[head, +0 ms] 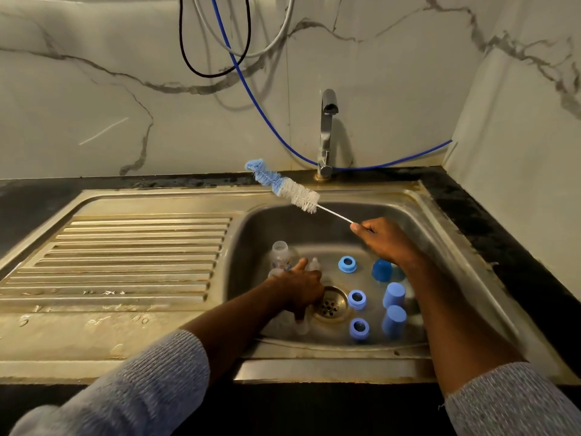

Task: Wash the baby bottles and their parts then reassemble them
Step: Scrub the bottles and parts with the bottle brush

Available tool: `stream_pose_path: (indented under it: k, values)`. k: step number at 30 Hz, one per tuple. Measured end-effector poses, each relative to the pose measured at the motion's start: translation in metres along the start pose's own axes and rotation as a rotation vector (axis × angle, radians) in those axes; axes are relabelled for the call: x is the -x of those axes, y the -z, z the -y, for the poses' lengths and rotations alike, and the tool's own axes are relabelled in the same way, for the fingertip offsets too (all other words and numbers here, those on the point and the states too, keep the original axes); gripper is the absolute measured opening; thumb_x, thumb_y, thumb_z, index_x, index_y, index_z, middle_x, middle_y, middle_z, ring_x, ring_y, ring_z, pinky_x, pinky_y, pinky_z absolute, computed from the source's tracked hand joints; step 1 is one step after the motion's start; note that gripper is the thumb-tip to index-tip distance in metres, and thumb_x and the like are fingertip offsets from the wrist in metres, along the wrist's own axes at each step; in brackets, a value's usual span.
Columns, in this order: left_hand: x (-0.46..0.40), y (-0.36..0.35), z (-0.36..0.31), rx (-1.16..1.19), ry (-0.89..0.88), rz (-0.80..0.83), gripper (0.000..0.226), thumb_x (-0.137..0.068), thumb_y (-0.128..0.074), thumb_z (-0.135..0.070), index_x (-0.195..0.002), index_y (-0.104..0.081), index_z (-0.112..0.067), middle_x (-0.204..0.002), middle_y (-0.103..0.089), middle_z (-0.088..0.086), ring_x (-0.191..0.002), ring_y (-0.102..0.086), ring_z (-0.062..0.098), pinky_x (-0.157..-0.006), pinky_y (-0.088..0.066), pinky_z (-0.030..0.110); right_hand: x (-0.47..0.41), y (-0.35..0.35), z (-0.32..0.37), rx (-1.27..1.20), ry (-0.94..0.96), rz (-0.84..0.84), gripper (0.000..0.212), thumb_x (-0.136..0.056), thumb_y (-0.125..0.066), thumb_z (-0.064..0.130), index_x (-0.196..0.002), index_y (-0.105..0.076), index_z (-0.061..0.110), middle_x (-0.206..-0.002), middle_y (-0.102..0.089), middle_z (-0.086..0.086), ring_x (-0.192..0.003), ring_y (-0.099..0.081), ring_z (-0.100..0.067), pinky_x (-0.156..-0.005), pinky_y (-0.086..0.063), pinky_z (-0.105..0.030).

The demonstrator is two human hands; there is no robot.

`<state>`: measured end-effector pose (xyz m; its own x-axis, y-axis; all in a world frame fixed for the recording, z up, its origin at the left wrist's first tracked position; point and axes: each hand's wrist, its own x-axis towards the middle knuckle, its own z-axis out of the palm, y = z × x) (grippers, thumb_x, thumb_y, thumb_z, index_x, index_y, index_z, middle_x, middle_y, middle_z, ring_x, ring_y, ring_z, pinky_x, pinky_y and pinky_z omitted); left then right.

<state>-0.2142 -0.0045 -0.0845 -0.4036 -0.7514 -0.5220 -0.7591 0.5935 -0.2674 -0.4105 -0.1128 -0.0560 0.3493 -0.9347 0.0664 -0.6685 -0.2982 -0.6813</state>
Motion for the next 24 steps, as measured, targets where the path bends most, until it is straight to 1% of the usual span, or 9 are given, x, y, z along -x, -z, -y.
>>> stream_pose_path:
  k: [6, 8, 10, 12, 14, 16, 18, 21, 24]
  values:
    - [-0.008, -0.007, -0.009, -0.014, -0.031, 0.001, 0.046, -0.084, -0.079, -0.026, -0.127, -0.065, -0.02, -0.14, -0.052, 0.012, -0.139, -0.04, 0.03, -0.119, -0.006, 0.065, -0.005, -0.005, 0.003, 0.021, 0.01, 0.023, 0.048, -0.1, -0.052, 0.049, -0.063, -0.05, 0.018, -0.053, -0.041, 0.003, -0.053, -0.039, -0.011, -0.057, -0.035, -0.031]
    - [-0.007, -0.005, -0.007, 0.017, -0.02, -0.049, 0.044, -0.086, -0.077, -0.022, -0.128, -0.064, -0.018, -0.139, -0.053, 0.012, -0.138, -0.04, 0.03, -0.119, -0.012, 0.063, -0.004, -0.006, 0.003, 0.035, 0.018, 0.023, 0.048, -0.1, -0.052, 0.048, -0.063, -0.05, 0.017, -0.054, -0.041, 0.002, -0.053, -0.039, -0.012, -0.057, -0.035, -0.031]
    - [0.001, 0.001, 0.001, 0.136, 0.022, -0.187, 0.037, -0.091, -0.072, -0.025, -0.127, -0.064, -0.021, -0.135, -0.056, 0.006, -0.135, -0.041, 0.025, -0.113, -0.025, 0.057, -0.002, -0.005, 0.003, 0.037, 0.024, 0.019, 0.049, -0.1, -0.052, 0.048, -0.062, -0.048, 0.018, -0.054, -0.041, 0.003, -0.053, -0.039, -0.011, -0.057, -0.035, -0.031]
    - [0.012, 0.006, 0.015, 0.574, 0.144, -0.456, 0.027, -0.092, -0.071, -0.024, -0.118, -0.067, -0.02, -0.124, -0.062, 0.001, -0.123, -0.053, 0.021, -0.106, -0.041, 0.046, -0.001, -0.004, 0.004, 0.012, 0.015, 0.013, 0.048, -0.101, -0.051, 0.048, -0.063, -0.049, 0.018, -0.055, -0.042, 0.003, -0.054, -0.04, -0.011, -0.058, -0.036, -0.031]
    - [0.025, 0.012, 0.028, 1.132, 0.256, -0.766, 0.018, -0.089, -0.074, -0.012, -0.106, -0.069, -0.008, -0.107, -0.07, 0.007, -0.099, -0.068, 0.023, -0.089, -0.057, 0.042, 0.0, -0.005, 0.006, -0.046, 0.0, 0.018, 0.047, -0.102, -0.05, 0.047, -0.066, -0.053, 0.017, -0.057, -0.045, 0.001, -0.056, -0.042, -0.012, -0.06, -0.038, -0.031]
    - [0.037, 0.012, 0.037, 1.659, 0.284, -1.017, 0.015, -0.087, -0.072, 0.001, -0.101, -0.065, 0.003, -0.095, -0.074, 0.019, -0.082, -0.072, 0.025, -0.076, -0.06, 0.039, 0.001, -0.006, 0.013, -0.133, -0.016, 0.035, 0.046, -0.102, -0.049, 0.046, -0.067, -0.057, 0.016, -0.056, -0.048, 0.003, -0.055, -0.044, -0.009, -0.059, -0.039, -0.029]
    - [0.046, 0.012, 0.044, 2.088, 0.236, -1.16, 0.011, -0.091, -0.064, 0.006, -0.102, -0.061, 0.005, -0.094, -0.072, 0.025, -0.08, -0.072, 0.025, -0.074, -0.06, 0.033, 0.003, -0.009, 0.023, -0.224, -0.028, 0.073, 0.047, -0.103, -0.047, 0.045, -0.067, -0.056, 0.018, -0.049, -0.047, 0.008, -0.047, -0.041, -0.003, -0.052, -0.038, -0.02]
    - [0.049, 0.011, 0.056, 2.452, 0.197, -1.289, 0.022, -0.095, -0.053, 0.011, -0.111, -0.06, -0.002, -0.097, -0.073, 0.021, -0.09, -0.073, 0.028, -0.084, -0.06, 0.034, 0.006, -0.016, 0.036, -0.313, -0.026, 0.119, 0.047, -0.104, -0.046, 0.044, -0.065, -0.055, 0.019, -0.045, -0.045, 0.011, -0.04, -0.037, 0.001, -0.041, -0.031, -0.012]
    - [0.048, 0.01, 0.06, 2.577, 0.158, -1.319, 0.03, -0.094, -0.054, 0.011, -0.12, -0.06, -0.004, -0.102, -0.074, 0.02, -0.097, -0.072, 0.03, -0.095, -0.057, 0.04, 0.008, -0.025, 0.044, -0.408, -0.025, 0.148, 0.046, -0.105, -0.047, 0.04, -0.064, -0.054, 0.02, -0.048, -0.043, 0.011, -0.044, -0.034, -0.003, -0.044, -0.028, -0.017]
